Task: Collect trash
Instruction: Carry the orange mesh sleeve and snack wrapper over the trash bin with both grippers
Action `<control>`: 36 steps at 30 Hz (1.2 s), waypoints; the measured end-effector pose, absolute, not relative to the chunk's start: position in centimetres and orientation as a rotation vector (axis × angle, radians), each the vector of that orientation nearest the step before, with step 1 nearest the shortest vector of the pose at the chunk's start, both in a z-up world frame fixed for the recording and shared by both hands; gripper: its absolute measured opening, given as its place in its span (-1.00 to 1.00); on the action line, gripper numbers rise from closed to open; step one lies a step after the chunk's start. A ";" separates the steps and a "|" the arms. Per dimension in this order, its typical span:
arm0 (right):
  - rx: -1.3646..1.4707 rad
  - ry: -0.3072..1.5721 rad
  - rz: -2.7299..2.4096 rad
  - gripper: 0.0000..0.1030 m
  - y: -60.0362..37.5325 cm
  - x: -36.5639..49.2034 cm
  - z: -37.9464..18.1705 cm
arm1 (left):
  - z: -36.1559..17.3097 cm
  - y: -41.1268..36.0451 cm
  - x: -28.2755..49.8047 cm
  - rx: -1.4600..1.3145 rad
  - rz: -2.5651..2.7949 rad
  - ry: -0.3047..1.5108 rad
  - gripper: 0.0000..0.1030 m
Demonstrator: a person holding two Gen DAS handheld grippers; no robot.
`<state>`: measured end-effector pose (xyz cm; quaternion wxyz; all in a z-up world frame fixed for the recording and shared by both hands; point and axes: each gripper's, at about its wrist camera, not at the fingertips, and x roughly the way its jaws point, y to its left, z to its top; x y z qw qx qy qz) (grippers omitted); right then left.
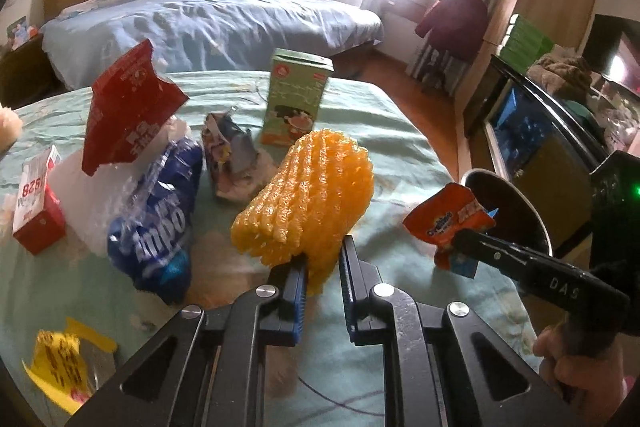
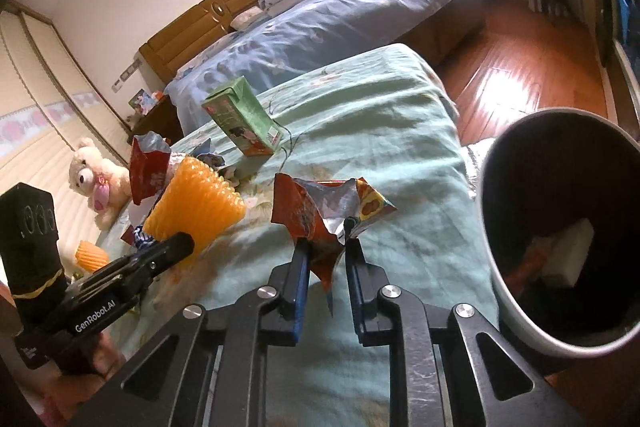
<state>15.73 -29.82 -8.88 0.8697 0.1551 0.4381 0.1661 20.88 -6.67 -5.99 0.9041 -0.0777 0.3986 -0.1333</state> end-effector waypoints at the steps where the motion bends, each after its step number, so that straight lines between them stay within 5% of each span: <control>1: 0.328 0.914 0.343 -0.66 -30.2 15.4 -8.8 | -5.9 -6.9 20.6 -0.159 -0.282 0.825 -0.73; 36: 0.437 0.826 0.111 -0.66 -43.0 10.3 -7.1 | -4.9 -20.5 20.6 0.007 -0.523 0.856 -0.73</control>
